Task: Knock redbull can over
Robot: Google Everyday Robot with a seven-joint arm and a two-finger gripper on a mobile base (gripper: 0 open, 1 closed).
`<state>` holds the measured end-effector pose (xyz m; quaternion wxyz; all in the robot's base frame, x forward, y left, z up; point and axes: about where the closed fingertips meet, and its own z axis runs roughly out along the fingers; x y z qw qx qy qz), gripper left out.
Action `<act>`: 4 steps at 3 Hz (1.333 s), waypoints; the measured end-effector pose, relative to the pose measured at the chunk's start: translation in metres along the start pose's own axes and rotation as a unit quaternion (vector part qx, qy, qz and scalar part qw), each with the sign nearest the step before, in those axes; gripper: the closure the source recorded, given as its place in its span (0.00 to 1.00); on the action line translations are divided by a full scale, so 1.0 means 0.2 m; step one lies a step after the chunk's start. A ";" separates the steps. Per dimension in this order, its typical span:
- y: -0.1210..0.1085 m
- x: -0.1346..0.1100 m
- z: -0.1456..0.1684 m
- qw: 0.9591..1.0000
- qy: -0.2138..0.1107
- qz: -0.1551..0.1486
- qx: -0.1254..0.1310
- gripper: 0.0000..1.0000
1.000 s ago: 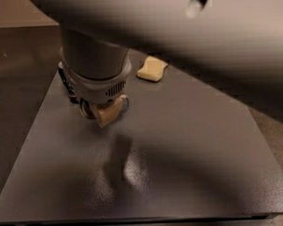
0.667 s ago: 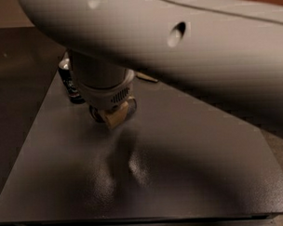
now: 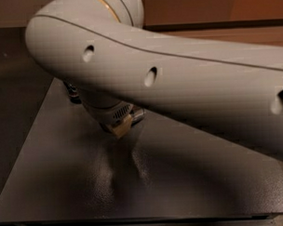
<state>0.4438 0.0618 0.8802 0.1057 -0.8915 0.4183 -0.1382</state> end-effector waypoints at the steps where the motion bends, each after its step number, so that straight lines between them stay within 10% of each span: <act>1: 0.03 -0.02 0.08 1.000 0.005 -0.002 -0.012 0.36; 3: 0.06 -0.05 0.13 1.000 0.004 -0.007 -0.022 0.00; 4: 0.06 -0.05 0.13 1.000 0.004 -0.007 -0.022 0.00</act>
Offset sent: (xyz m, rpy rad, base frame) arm -0.0106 0.0019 -0.0493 -0.0556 0.0614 0.0079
